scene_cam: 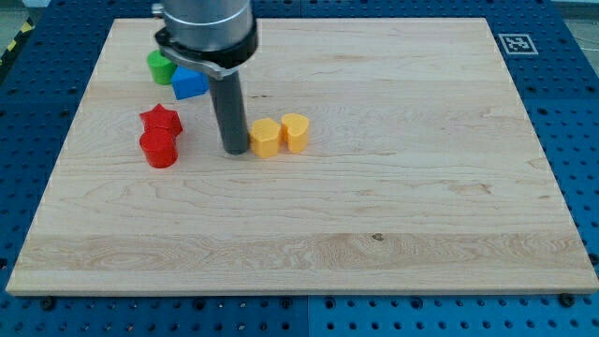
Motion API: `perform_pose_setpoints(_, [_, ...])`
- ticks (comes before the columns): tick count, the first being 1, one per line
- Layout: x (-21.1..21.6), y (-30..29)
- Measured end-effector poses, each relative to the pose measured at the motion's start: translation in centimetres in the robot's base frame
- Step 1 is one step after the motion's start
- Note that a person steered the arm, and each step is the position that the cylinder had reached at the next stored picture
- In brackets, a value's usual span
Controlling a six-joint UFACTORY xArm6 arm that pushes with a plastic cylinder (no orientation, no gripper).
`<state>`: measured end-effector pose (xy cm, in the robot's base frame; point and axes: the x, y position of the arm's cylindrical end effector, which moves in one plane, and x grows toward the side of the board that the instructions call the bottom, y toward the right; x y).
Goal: Push the blue cube diagonal top left to the yellow hexagon
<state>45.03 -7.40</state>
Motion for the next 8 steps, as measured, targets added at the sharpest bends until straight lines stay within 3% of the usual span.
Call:
perform_pose_setpoints(2, [0.0,1.3])
perform_pose_setpoints(6, [-4.4,-1.8])
perform_pose_setpoints(8, [-4.4,-4.6])
